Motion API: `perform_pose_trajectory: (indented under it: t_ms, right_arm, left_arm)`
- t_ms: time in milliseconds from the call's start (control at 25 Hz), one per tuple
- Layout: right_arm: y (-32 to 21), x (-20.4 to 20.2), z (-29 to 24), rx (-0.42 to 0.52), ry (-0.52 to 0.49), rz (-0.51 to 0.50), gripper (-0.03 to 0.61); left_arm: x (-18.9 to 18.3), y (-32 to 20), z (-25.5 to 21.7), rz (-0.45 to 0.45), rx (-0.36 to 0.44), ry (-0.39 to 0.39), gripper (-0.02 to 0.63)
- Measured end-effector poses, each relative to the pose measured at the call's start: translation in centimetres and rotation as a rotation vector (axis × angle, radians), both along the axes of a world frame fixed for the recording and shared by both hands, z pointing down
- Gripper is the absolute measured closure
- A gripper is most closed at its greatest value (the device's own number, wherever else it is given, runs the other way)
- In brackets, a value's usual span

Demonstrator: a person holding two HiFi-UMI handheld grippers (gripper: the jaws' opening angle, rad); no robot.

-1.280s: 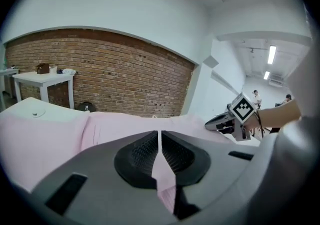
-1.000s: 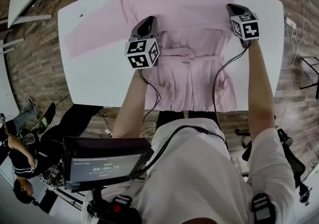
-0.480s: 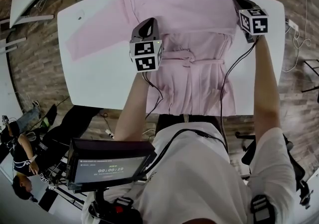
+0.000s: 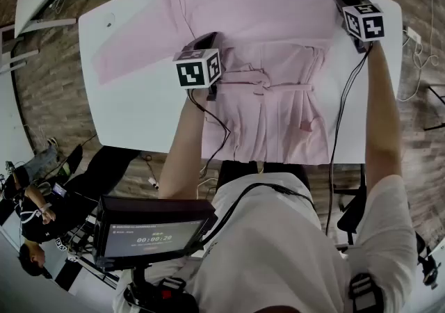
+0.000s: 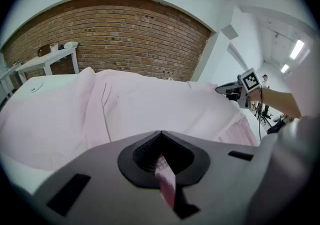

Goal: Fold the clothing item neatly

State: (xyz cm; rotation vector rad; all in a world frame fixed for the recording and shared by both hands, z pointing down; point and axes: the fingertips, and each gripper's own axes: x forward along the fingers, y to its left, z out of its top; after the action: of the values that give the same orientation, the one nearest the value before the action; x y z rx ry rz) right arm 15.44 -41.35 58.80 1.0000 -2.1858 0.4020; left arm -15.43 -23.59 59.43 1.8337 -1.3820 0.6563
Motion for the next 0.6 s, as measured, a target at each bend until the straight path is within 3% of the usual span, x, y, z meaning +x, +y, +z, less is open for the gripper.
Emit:
perform_pose_trajectory:
  t_ms: [160, 280, 400, 600]
  right_arm:
    - [-0.1, 0.4, -0.1, 0.009, 0.017, 0.02, 0.574]
    - [2.1, -1.0, -1.6, 0.019, -0.02, -0.029, 0.574]
    - [7.5, -3.8, -2.9, -0.065, -0.143, -0.148, 0.574]
    - [14.5, -5.0, -0.3, -0.18, -0.072, -0.274, 0.574]
  left_arm:
    - [0.5, 0.1, -0.1, 0.017, 0.004, -0.027, 0.612]
    - [0.6, 0.2, -1.0, 0.008, 0.072, -0.014, 0.612]
    - [0.6, 0.4, -1.5, 0.001, 0.107, 0.032, 0.612]
    - [0.7, 1.0, -0.4, 0.026, 0.081, 0.034, 0.612]
